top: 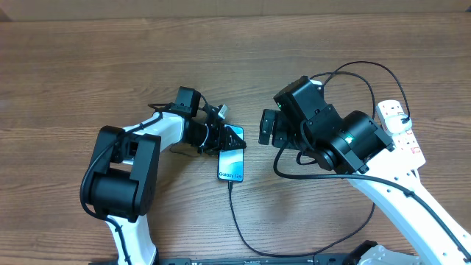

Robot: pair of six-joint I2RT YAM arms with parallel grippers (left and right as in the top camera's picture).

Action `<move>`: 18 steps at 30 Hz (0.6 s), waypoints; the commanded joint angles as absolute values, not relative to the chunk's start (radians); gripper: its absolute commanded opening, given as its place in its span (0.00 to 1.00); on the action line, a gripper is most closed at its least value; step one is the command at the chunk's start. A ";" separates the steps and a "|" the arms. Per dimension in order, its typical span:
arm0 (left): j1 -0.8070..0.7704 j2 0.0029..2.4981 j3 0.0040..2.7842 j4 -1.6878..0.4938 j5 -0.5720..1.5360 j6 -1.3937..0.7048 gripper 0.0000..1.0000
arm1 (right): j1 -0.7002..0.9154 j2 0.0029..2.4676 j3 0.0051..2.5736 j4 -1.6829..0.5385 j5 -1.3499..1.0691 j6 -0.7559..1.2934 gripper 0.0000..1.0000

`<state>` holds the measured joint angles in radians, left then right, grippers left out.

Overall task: Plug charger to phone and switch on socket
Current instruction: 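Hold the phone flat on the table with the left gripper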

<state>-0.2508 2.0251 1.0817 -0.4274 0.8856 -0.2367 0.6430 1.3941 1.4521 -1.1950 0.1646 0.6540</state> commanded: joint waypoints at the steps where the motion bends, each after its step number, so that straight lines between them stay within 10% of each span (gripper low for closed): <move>1: -0.241 2.042 1.069 -0.443 0.734 -0.250 0.49 | 0.641 1.385 1.477 -1.193 0.179 0.658 1.00; 18: -0.242 2.042 1.074 -0.475 0.599 -0.376 0.76 | 0.641 1.419 1.477 -1.185 0.179 0.659 1.00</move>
